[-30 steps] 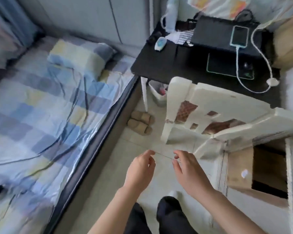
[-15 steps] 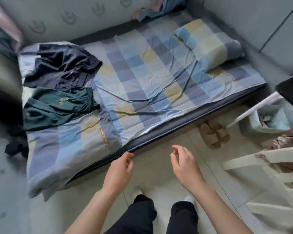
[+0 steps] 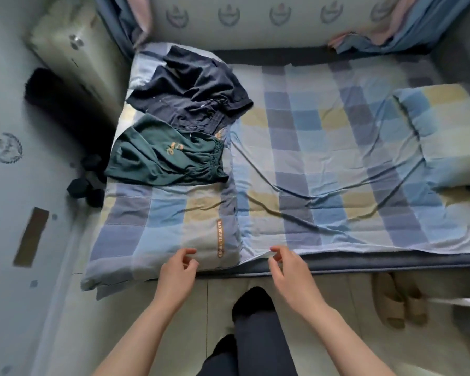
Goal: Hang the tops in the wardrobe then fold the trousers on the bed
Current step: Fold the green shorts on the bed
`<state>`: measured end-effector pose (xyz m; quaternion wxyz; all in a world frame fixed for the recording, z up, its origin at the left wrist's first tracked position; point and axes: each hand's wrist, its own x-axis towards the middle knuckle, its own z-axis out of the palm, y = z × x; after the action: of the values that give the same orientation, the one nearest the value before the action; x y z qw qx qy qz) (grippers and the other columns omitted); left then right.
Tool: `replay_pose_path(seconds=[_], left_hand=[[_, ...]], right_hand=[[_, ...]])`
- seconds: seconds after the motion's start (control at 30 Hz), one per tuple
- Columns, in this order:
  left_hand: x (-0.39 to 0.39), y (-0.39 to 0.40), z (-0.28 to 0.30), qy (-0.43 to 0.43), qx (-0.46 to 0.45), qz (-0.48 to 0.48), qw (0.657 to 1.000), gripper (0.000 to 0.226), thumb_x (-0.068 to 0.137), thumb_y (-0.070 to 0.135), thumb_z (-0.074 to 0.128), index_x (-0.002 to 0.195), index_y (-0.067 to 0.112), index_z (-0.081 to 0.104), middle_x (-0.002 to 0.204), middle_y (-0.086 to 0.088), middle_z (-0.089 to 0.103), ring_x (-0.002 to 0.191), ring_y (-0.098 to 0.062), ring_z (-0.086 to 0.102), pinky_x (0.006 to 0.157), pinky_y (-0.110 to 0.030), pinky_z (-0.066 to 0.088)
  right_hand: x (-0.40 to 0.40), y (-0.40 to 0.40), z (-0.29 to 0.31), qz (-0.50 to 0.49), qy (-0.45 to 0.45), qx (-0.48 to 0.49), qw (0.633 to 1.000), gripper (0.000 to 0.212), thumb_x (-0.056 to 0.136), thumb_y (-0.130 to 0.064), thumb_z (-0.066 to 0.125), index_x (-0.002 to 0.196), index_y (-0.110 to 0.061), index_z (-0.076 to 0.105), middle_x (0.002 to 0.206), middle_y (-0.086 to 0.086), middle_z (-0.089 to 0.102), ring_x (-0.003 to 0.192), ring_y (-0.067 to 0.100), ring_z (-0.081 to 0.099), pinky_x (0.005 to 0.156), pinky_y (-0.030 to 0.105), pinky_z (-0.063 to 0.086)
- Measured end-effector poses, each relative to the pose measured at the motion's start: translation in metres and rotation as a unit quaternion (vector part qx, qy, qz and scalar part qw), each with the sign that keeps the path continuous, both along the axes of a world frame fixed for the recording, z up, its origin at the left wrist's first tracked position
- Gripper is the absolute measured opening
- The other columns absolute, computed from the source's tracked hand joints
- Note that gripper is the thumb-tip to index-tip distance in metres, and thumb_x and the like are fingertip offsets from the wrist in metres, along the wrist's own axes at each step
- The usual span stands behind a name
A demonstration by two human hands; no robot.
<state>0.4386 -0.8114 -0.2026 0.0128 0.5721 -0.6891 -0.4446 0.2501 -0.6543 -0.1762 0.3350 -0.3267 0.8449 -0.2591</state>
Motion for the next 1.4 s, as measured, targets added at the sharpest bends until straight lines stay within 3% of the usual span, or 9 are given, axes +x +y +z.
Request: replay_pose_path(seconds=[0.37,0.43,0.6,0.77,1.0,1.13,1.2,1.3,1.4], left_hand=[[-0.101,-0.135,-0.115,-0.068,0.042,0.079,0.994,0.024,0.094,0.013,0.051,0.115,0.016,0.061,0.096,-0.002,0.062,0.087,-0.020,0.056,0.071,-0.028,0.040],[-0.120,-0.162,-0.139,-0.086,0.041,0.045,0.994,0.028,0.093,0.013,0.049,0.119,0.016,0.060,0.103,-0.002,0.063,0.090,-0.020,0.057,0.073,-0.030,0.044],[-0.166,-0.227,-0.207,-0.172,-0.008,-0.142,0.975,0.041,0.091,0.012,0.046,0.132,0.013,0.049,0.135,-0.006,0.049,0.126,-0.027,0.045,0.103,-0.041,0.040],[-0.207,-0.291,-0.266,-0.246,-0.121,-0.319,0.907,0.039,0.092,0.009,0.045,0.131,0.011,0.044,0.135,-0.006,0.041,0.125,-0.029,0.038,0.099,-0.045,0.042],[-0.258,-0.358,-0.310,-0.222,-0.252,-0.407,0.849,0.052,0.087,0.010,0.059,0.135,0.012,0.041,0.142,-0.004,0.039,0.130,-0.027,0.036,0.097,-0.039,0.043],[-0.269,-0.379,-0.322,-0.194,-0.288,-0.449,0.823,0.054,0.082,0.004,0.058,0.134,0.009,0.045,0.141,-0.007,0.044,0.130,-0.027,0.039,0.097,-0.038,0.041],[-0.269,-0.384,-0.325,-0.188,-0.286,-0.481,0.808,0.055,0.083,0.004,0.058,0.136,0.010,0.044,0.147,-0.006,0.040,0.134,-0.026,0.036,0.100,-0.038,0.040],[-0.262,-0.389,-0.328,-0.208,-0.268,-0.523,0.782,0.057,0.089,0.006,0.053,0.143,0.015,0.038,0.155,-0.004,0.028,0.138,-0.026,0.031,0.104,-0.037,0.038],[-0.254,-0.394,-0.329,-0.207,-0.259,-0.525,0.784,0.070,0.088,0.002,0.050,0.151,0.021,0.025,0.156,-0.002,0.025,0.133,-0.026,0.035,0.103,-0.038,0.039]], right_hand=[[-0.127,-0.186,-0.102,0.079,-0.038,0.034,0.996,0.029,0.098,-0.025,0.045,0.124,-0.015,0.054,0.112,0.001,0.060,0.102,0.014,0.053,0.083,0.023,0.037],[-0.141,-0.213,-0.126,0.081,-0.040,0.038,0.995,0.030,0.098,-0.025,0.045,0.124,-0.013,0.055,0.111,0.001,0.061,0.103,0.015,0.055,0.085,0.026,0.041],[-0.158,-0.271,-0.203,0.072,-0.053,0.059,0.994,0.030,0.098,-0.025,0.046,0.122,-0.011,0.055,0.114,0.004,0.062,0.104,0.019,0.056,0.084,0.027,0.041],[-0.164,-0.337,-0.275,-0.003,-0.105,0.062,0.993,0.041,0.096,-0.026,0.051,0.132,-0.009,0.046,0.103,0.004,0.060,0.108,0.025,0.056,0.088,0.030,0.039],[-0.156,-0.417,-0.355,-0.056,-0.202,0.033,0.977,0.056,0.071,-0.026,0.064,0.124,-0.012,0.050,0.117,0.003,0.060,0.108,0.021,0.056,0.097,0.035,0.046],[-0.150,-0.435,-0.366,-0.070,-0.287,0.036,0.955,0.071,0.081,-0.012,0.066,0.142,-0.016,0.030,0.116,-0.001,0.053,0.106,0.018,0.052,0.096,0.036,0.048],[-0.151,-0.437,-0.373,-0.064,-0.271,0.027,0.960,0.066,0.082,-0.006,0.065,0.140,-0.010,0.034,0.110,-0.003,0.051,0.107,0.019,0.053,0.096,0.033,0.047],[-0.149,-0.434,-0.380,-0.005,-0.186,0.039,0.982,0.037,0.079,-0.006,0.064,0.115,-0.003,0.056,0.108,0.007,0.059,0.102,0.023,0.056,0.085,0.029,0.047],[-0.143,-0.427,-0.387,0.079,-0.157,0.103,0.979,0.052,0.086,-0.022,0.062,0.134,-0.007,0.047,0.138,0.009,0.036,0.124,0.027,0.043,0.108,0.033,0.035]])
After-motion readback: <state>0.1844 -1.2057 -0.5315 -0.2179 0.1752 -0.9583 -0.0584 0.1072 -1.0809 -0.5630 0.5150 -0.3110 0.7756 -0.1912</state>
